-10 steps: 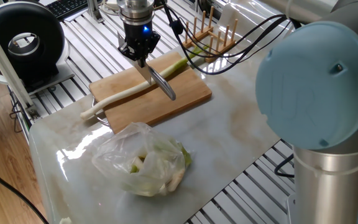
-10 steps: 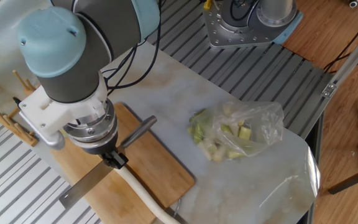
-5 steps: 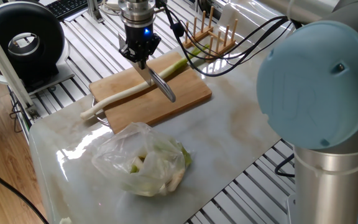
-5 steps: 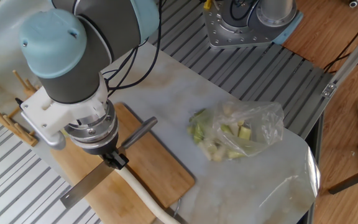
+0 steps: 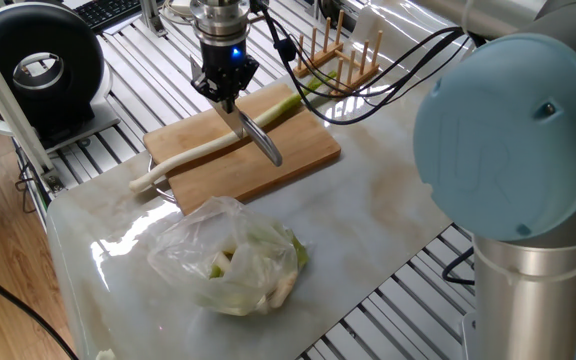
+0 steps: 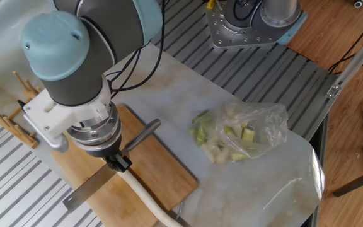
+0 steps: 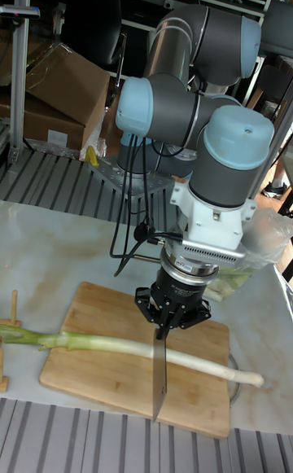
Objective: Chop the scallions
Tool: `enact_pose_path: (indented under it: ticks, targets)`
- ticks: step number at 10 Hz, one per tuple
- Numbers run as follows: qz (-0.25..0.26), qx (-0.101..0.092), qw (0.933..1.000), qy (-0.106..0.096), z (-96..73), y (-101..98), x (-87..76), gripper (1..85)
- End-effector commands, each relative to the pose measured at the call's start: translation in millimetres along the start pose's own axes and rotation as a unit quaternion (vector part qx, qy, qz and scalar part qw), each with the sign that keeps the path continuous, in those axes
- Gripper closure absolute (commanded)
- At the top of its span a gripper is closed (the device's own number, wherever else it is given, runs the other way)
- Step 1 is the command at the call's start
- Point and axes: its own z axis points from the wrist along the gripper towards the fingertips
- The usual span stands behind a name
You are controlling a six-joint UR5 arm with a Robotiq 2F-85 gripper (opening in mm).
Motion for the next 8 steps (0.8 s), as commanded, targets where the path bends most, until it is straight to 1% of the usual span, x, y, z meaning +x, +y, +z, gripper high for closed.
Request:
enact_pose_path:
  ticks: [1, 3, 4, 6, 8]
  targets:
    - [0.006, -0.007, 1.0, 0.001, -0.3, 3.1, 1.4, 84.3]
    - [0.005, -0.003, 1.0, 0.001, 0.7, 0.5, 1.3, 84.3]
    - [0.005, -0.005, 1.0, 0.002, 1.4, 0.1, 2.0, 84.3]
    - [0.004, -0.002, 1.0, 0.006, 1.8, -1.2, 4.5, 84.3]
    - [0.001, -0.004, 0.9999, 0.01, 2.5, -0.2, 6.6, 84.3]
